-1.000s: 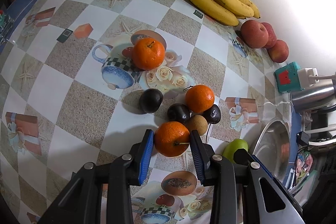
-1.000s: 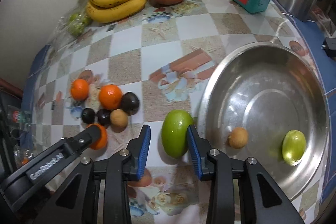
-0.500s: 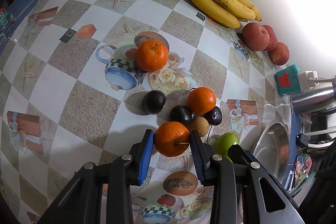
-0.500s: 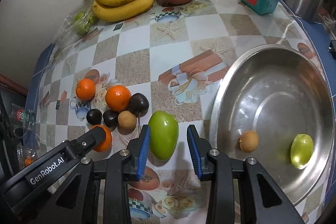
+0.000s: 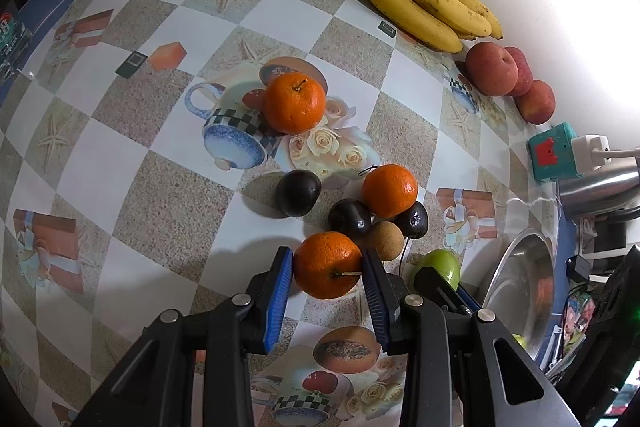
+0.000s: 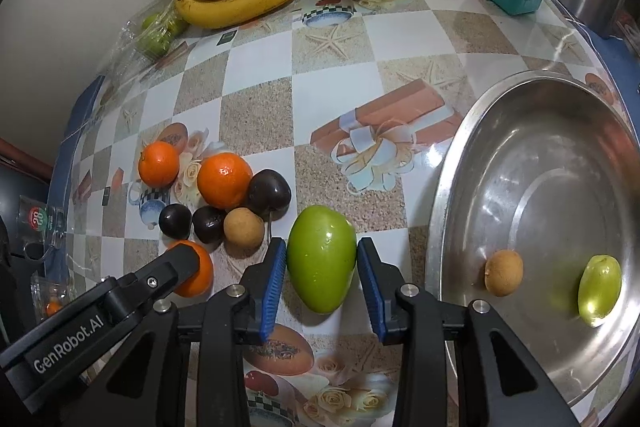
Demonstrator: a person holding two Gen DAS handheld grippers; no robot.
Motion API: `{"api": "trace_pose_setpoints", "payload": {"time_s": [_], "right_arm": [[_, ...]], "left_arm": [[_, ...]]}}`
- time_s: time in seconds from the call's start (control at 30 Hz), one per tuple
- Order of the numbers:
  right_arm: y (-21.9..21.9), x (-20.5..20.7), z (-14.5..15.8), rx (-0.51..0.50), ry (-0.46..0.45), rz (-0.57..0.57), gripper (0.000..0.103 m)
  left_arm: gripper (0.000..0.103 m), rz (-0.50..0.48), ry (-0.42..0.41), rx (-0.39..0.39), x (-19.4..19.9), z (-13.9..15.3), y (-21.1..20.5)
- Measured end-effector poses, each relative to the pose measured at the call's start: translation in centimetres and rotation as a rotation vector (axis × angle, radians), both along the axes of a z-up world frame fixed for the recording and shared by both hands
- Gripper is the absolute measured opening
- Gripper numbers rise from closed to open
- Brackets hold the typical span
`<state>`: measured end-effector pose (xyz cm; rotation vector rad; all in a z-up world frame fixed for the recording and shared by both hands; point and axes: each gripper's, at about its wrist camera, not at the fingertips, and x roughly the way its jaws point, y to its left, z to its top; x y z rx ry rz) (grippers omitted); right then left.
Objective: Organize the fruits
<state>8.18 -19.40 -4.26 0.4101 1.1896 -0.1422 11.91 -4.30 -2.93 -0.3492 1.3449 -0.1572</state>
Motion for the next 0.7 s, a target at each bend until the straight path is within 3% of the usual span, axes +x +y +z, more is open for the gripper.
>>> {"api": "trace_pose_setpoints", "payload": {"time_s": [0.4, 0.7], "right_arm": [[-0.2, -0.3, 0.6, 0.002, -0.016, -0.012, 0.038], [-1.5, -1.5, 4.1, 0.016, -0.096, -0.057, 0.038]], "left_arm": [[0.038, 0.014, -0.012, 0.000, 0.0, 0.3, 0.3], [0.038, 0.020, -0.064, -0.004, -0.2, 1.9, 0.7]]}}
